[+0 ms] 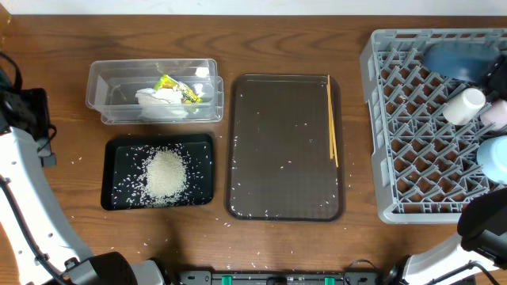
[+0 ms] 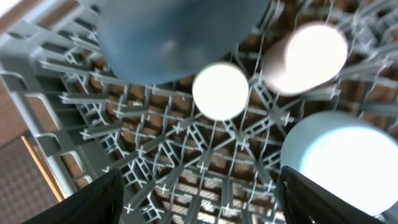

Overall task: Sort waste into correct bins and load items into the dishwasher rack
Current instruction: 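Lower the blue plate into the rack's back slots and release it, then move the right gripper to the chopstick on the brown tray and grasp it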

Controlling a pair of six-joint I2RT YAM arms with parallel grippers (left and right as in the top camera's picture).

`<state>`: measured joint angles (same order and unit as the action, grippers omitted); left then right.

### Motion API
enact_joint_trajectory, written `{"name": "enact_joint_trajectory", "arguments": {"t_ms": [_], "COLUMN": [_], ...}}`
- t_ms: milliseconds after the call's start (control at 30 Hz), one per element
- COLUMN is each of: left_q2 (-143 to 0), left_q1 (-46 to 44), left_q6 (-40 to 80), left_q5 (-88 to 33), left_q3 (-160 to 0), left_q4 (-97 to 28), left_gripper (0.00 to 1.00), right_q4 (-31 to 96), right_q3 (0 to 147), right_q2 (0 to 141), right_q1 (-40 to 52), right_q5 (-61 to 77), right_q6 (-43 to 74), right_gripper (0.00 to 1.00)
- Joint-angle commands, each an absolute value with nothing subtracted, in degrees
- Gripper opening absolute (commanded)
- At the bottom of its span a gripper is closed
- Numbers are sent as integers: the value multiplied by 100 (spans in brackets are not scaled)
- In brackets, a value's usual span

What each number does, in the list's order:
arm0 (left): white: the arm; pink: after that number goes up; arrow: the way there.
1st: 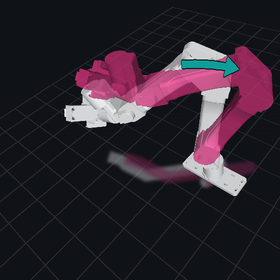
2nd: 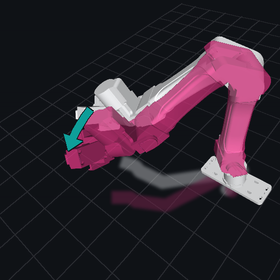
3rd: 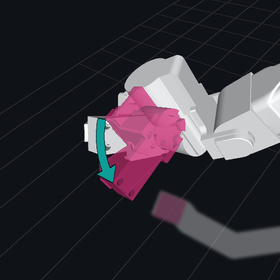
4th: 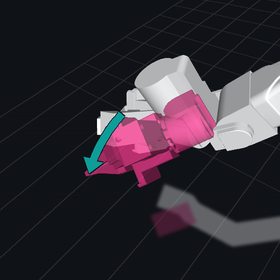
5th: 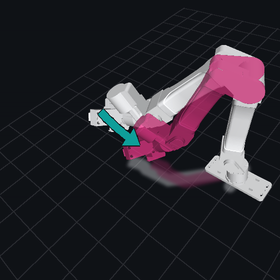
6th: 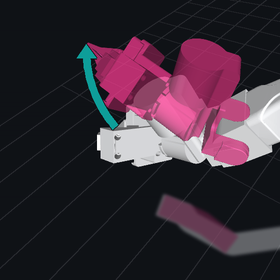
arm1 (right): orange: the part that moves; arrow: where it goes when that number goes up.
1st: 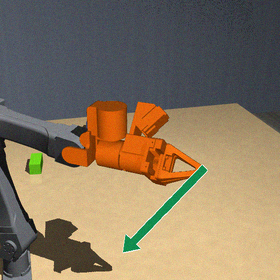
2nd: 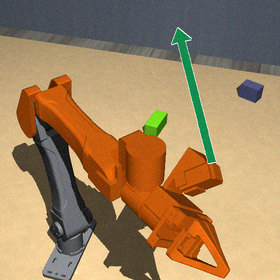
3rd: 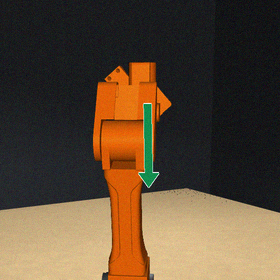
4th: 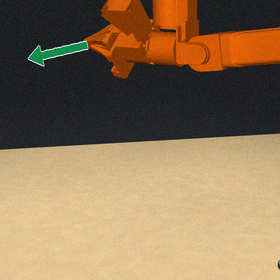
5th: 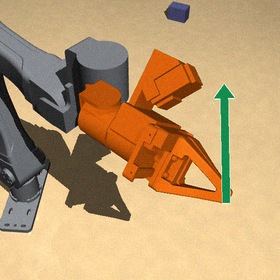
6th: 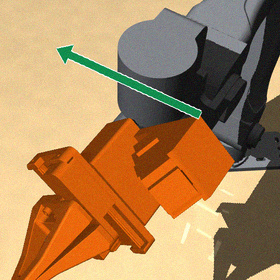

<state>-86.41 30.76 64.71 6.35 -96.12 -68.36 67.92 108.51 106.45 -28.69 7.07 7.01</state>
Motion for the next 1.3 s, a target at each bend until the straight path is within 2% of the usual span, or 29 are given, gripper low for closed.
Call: {"name": "enact_joint_trajectory", "arguments": {"t_ms": [0,133,267,333,467,600,700,800,1033,1267], "left_q2": [-8648,-8648,-8648,-8648,-8648,-8648,-8648,-8648,-8648,-8648], "left_q1": [3111,3111,3111,3111,3111,3111,3111,3111,3111,3111], "left_q6": [6523,6523,6523,6523,6523,6523,6523,6523,6523,6523], "left_q5": [663,666,666,663,663,666,663,666,663,663], "left_q3": [-9631,-9631,-9631,-9631,-9631,-9631,-9631,-9631,-9631,-9631], "left_q4": [-6858,-6858,-6858,-6858,-6858,-6858,-6858,-6858,-6858,-6858], "left_gripper": [92,92,92,92,92,91,92,92,92,92], "right_q4": [6768,6578,6128,6007,5918,5682,5533,5435,5393,5325], "right_q3": [10567,10425,10320,10276,10219,10219,10219,10219,10219,10219], "right_q2": [10715,10715,10715,10718,10781,11096,11443,11806,12488,12827], "right_q1": [-2744,-2425,-1835,-1417,-405,556,1092,1398,1474,1472], "right_q5": [1500,3417,3903,3485,1570,412,-534,-1151,-937,-183], "right_q6": [631,158,163,217,1083,1337,1765,2102,2117,2119], "right_gripper": [83,88,88,87,82,72,59,53,53,42]}}
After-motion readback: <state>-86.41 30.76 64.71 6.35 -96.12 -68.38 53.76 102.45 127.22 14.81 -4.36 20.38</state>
